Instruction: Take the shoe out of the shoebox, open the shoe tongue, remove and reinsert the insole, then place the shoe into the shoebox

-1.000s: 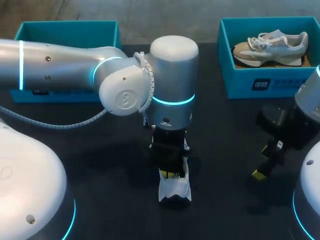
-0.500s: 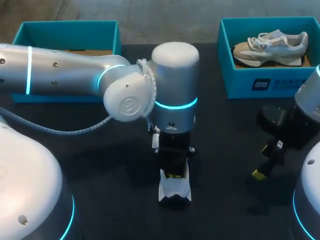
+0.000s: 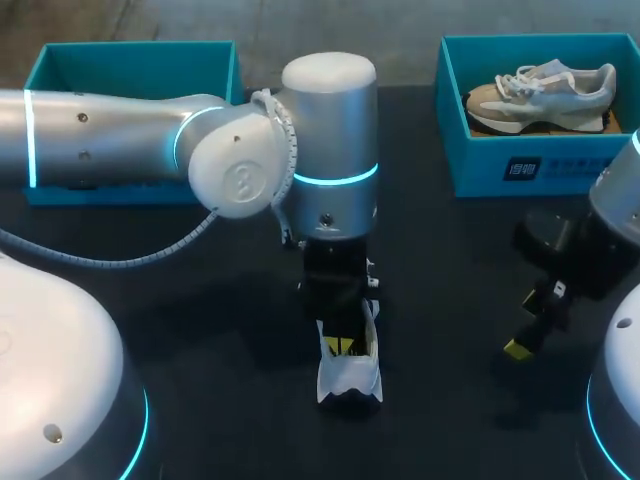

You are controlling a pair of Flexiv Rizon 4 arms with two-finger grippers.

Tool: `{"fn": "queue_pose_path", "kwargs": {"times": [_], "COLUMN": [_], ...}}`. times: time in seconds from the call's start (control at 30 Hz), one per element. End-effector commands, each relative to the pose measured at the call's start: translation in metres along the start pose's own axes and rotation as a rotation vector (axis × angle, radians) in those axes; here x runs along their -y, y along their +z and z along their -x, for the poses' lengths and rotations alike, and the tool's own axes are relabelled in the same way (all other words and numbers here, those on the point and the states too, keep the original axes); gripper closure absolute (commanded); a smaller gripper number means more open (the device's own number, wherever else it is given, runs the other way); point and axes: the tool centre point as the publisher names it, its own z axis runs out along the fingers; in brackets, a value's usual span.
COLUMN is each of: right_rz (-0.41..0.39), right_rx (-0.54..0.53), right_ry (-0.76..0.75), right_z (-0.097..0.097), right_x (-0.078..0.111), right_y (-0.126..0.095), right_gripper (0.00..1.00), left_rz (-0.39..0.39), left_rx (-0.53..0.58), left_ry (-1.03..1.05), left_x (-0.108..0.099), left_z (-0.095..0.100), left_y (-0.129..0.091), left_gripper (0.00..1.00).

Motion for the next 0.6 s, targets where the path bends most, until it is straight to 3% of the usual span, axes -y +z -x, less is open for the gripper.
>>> {"fn": "queue_pose_path", "kwargs": {"times": [0.03, 0.6], "right_rz": [0.002, 0.002], "right_rx": [0.004, 0.004], "right_ry": [0.0, 0.0], "right_z": [-0.002, -0.002], "right_x": [0.002, 0.002], "right_y": [0.0, 0.0], "right_gripper": [0.0, 0.0], "left_rz": [-0.006, -0.012], "left_rx": [-0.022, -0.088], "left_ry": [-0.008, -0.107], "left_x": [0.001, -0.004], "left_z": [0.002, 0.005], "left_y": [0.005, 0.041], "left_gripper": [1.0, 1.0]}}
